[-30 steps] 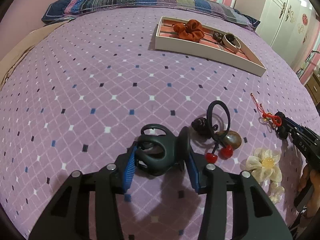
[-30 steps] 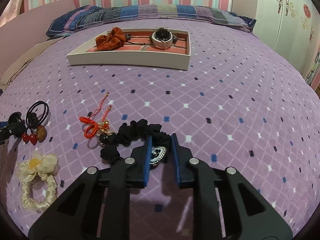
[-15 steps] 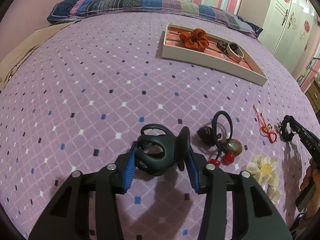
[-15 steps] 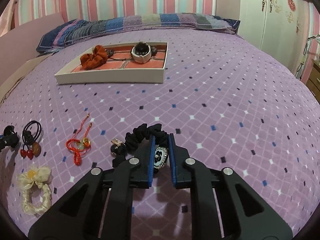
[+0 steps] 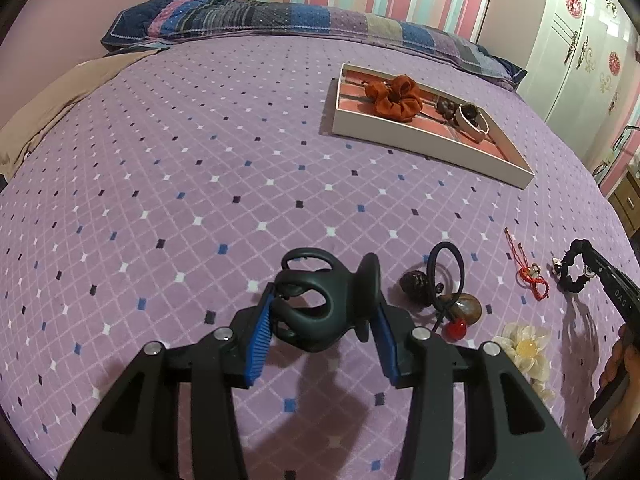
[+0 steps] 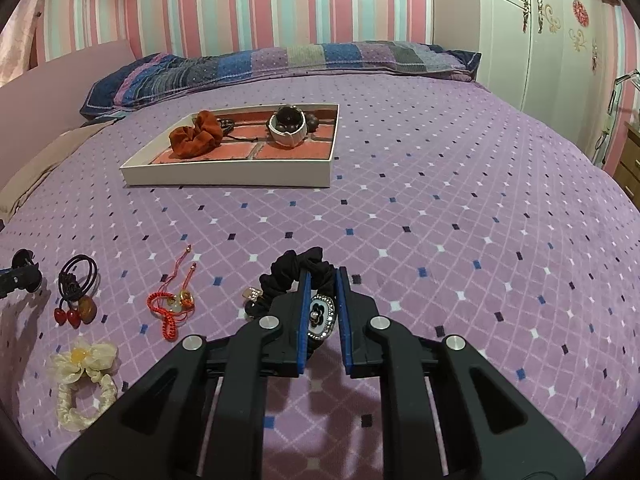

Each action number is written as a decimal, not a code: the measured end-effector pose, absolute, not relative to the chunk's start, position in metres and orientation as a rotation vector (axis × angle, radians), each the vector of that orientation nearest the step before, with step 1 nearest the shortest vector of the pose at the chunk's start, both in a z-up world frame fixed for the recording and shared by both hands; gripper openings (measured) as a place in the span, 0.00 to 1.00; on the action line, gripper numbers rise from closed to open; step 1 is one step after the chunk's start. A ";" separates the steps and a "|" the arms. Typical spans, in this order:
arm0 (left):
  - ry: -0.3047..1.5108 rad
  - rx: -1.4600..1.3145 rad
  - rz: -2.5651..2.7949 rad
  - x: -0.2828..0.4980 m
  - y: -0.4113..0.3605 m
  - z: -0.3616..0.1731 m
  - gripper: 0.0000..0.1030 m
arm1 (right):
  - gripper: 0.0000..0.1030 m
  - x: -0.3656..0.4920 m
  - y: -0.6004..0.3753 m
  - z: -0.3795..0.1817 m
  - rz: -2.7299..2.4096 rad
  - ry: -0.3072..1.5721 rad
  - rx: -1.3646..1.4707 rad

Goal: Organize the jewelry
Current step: 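Carry the claw clip and black scrunchie into the tray and open both tools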

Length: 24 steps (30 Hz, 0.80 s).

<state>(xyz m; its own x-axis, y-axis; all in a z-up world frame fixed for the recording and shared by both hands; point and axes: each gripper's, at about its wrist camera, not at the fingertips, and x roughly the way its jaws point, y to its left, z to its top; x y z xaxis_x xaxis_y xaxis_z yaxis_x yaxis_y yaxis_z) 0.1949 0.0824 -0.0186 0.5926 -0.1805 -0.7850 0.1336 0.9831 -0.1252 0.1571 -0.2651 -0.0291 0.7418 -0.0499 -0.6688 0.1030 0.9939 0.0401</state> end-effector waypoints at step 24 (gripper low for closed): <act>0.869 -0.027 -0.235 0.224 0.061 0.016 0.44 | 0.13 0.179 -0.271 -0.014 -0.060 0.712 0.094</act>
